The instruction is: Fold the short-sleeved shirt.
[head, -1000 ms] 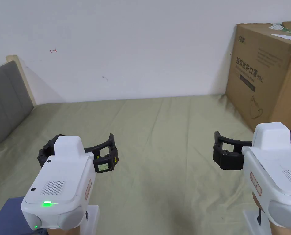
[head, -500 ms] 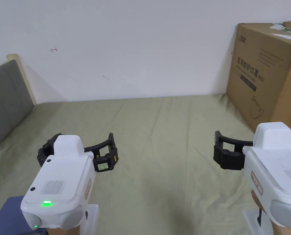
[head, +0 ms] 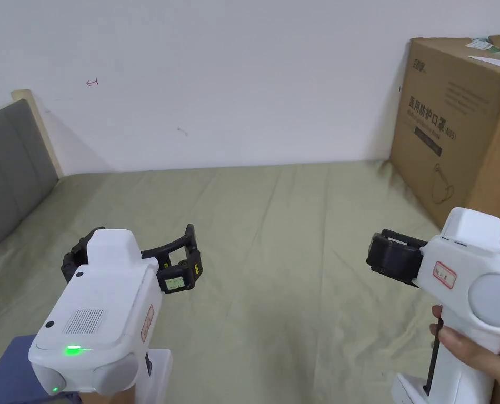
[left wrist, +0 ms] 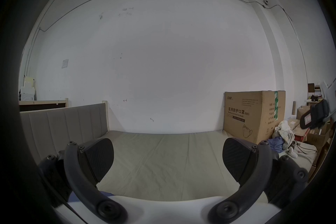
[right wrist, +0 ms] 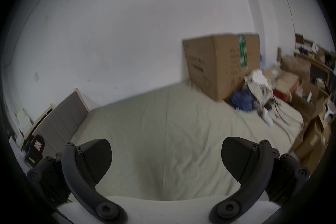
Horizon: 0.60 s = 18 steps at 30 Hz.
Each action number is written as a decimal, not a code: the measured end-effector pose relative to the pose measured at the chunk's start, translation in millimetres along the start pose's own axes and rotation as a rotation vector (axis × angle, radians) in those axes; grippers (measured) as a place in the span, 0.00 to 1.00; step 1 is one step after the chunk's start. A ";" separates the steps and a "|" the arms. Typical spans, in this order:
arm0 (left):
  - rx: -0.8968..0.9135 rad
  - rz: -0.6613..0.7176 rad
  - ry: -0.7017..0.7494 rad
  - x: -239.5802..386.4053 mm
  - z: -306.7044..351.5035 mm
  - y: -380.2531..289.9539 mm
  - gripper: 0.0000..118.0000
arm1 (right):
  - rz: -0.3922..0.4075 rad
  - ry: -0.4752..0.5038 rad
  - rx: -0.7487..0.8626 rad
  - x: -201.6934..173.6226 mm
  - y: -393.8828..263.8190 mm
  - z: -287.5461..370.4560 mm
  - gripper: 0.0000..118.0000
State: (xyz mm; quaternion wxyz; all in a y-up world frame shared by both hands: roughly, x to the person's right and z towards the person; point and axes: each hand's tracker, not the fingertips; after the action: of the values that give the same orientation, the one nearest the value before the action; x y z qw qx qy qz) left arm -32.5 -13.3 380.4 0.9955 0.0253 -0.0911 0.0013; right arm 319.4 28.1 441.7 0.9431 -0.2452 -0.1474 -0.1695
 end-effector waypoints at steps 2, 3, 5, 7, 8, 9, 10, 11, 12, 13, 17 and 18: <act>0.004 0.010 -0.003 -0.8 0.3 0.6 1.00 | -0.012 -0.023 -0.031 -0.7 0.4 -1.0 1.00; 0.006 0.011 -0.002 -1.1 0.2 0.7 1.00 | -0.018 -0.030 -0.039 -0.5 0.9 -1.7 1.00; 0.004 0.009 0.001 -1.3 -0.6 0.8 1.00 | -0.028 -0.049 -0.057 -0.1 1.8 -2.4 1.00; 0.005 0.009 0.005 -1.6 -1.1 0.8 1.00 | -0.024 -0.077 -0.068 -1.4 2.8 -3.3 0.99; 0.005 0.009 0.005 -1.8 -1.7 0.4 1.00 | -0.010 -0.084 -0.074 -2.7 4.4 -3.7 0.99; 0.006 0.010 0.007 -1.9 -1.9 0.3 1.00 | 0.002 -0.079 -0.078 -2.3 5.0 -4.2 0.99; 0.006 0.011 0.007 -2.1 -2.1 0.3 1.00 | 0.006 -0.068 -0.081 -1.8 5.0 -4.7 0.99; 0.005 0.011 0.006 -2.2 -2.2 0.3 1.00 | 0.000 -0.062 -0.075 -1.7 4.6 -4.4 0.99; 0.005 0.011 0.006 -2.1 -2.1 0.3 1.00 | -0.002 -0.063 -0.068 -2.5 4.3 -4.1 0.99; 0.007 0.010 0.007 -2.1 -2.1 0.2 1.00 | 0.009 -0.071 -0.064 -3.7 4.6 -4.2 0.99; 0.006 0.002 0.008 -1.9 -1.8 0.1 1.00 | 0.063 -0.069 -0.036 -6.4 2.9 -4.2 0.99; 0.008 0.001 0.007 -1.9 -1.5 0.0 1.00 | 0.078 -0.072 -0.033 -6.9 2.4 -4.9 0.99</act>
State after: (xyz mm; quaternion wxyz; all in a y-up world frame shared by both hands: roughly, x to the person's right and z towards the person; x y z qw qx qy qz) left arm -34.0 -13.2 378.5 0.9957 0.0290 -0.0874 0.0025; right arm 315.1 29.2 434.1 0.9390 -0.2721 -0.1688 -0.1260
